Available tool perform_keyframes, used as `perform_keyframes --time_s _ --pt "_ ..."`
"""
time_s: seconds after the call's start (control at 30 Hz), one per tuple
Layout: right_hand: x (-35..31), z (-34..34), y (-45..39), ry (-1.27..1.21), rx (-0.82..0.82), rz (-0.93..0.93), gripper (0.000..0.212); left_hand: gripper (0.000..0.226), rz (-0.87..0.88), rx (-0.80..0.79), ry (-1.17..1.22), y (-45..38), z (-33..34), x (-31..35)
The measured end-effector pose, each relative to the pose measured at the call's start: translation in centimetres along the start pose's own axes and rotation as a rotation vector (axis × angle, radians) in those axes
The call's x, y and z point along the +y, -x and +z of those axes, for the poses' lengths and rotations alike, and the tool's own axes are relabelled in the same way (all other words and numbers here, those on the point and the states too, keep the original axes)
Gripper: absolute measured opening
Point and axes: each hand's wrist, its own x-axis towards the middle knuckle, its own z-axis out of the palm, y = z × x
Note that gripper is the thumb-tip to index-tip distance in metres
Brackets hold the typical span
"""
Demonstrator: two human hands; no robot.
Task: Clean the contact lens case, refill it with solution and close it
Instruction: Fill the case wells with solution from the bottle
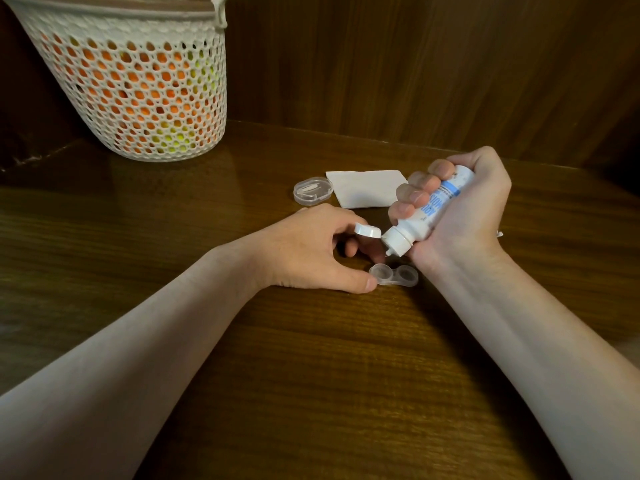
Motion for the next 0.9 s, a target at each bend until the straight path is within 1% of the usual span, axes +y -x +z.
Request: perform_keyframes --time_s 0.23,0.43,0.9 --pt "-0.02 -0.02 -0.01 0.001 0.004 -0.005 0.039 0.021 0.011 0.005 0.017 0.04 0.07 -0.05" --pt "-0.06 -0.03 -0.02 0.001 -0.002 -0.008 0.038 0.025 0.008 0.008 0.018 0.06 0.04 -0.03" --pt "0.0 -0.17 -0.16 0.0 -0.008 -0.014 0.036 0.02 0.01 -0.001 0.021 0.05 0.01 -0.09"
